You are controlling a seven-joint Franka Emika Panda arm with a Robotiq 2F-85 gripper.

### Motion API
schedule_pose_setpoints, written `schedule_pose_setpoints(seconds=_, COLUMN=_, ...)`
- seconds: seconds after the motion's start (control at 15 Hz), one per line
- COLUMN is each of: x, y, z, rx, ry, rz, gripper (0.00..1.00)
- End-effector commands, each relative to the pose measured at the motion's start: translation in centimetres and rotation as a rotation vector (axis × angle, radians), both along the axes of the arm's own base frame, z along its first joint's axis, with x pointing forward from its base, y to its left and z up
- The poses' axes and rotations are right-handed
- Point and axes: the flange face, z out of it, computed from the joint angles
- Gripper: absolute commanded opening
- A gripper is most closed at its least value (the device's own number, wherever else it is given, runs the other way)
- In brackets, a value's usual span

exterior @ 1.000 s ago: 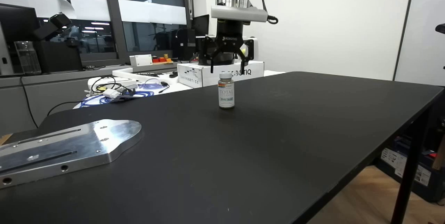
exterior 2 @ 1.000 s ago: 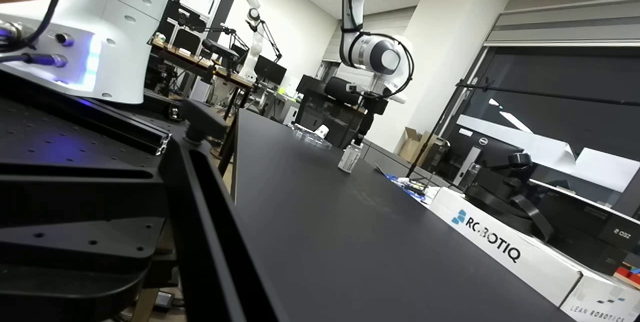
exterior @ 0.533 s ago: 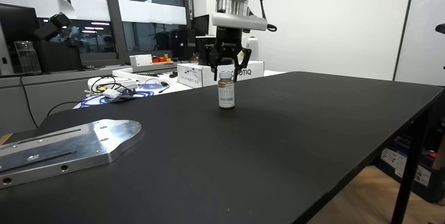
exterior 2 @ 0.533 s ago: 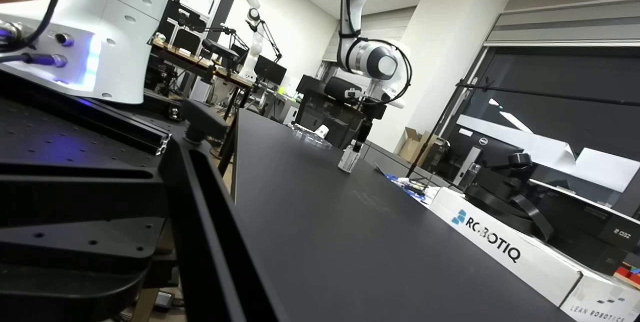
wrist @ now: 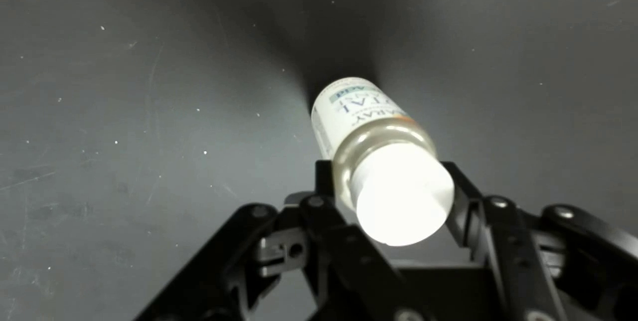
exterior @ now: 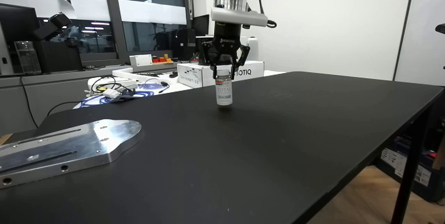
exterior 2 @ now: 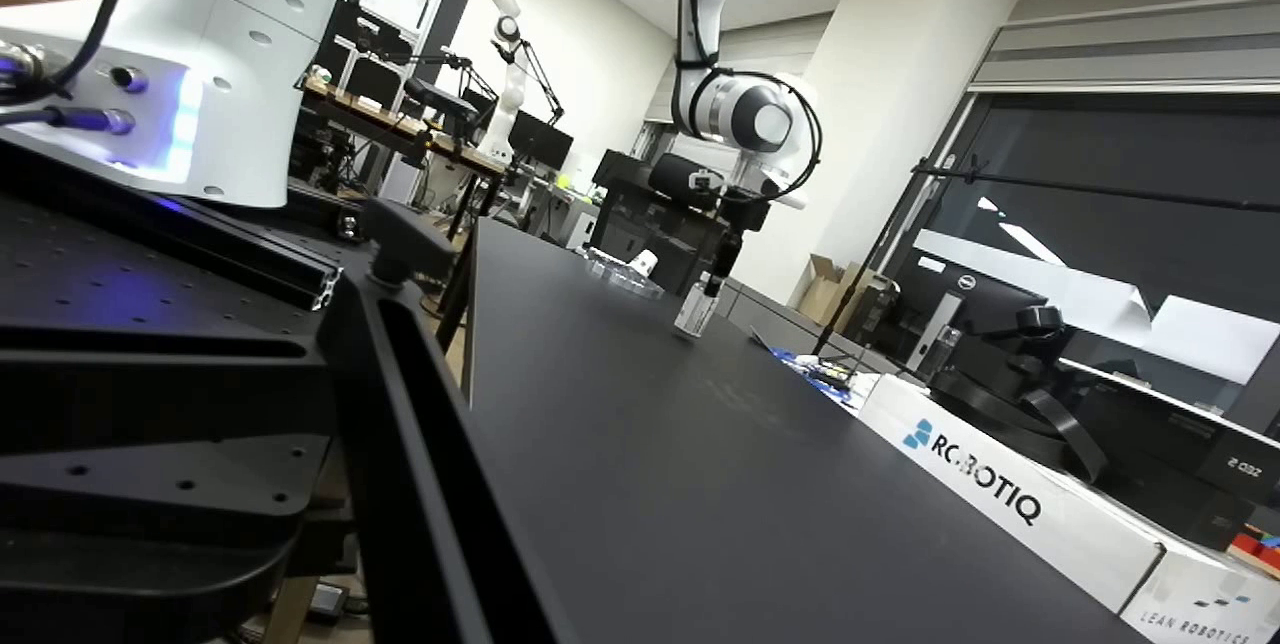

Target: Pick the bottle and move it to the right on the table

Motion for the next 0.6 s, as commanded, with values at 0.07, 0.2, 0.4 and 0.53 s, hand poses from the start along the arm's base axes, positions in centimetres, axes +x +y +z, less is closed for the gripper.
schedule_pose_setpoints(seconds=0.07, x=-2.2, y=-1.9, z=4.9, rx=-0.014, ry=0.014, rz=0.028, gripper=0.28)
schedule_pose_setpoints(seconds=0.2, x=-2.9, y=-3.9, z=6.8, rx=-0.031, ry=0.014, rz=0.022, gripper=0.28)
schedule_pose_setpoints(seconds=0.4, x=-4.5, y=-8.0, z=9.7, rx=-0.050, ry=0.004, rz=0.020, gripper=0.28)
schedule_pose_setpoints(seconds=0.53, x=-5.6, y=-11.2, z=11.5, rx=-0.065, ry=-0.007, rz=0.021, gripper=0.28)
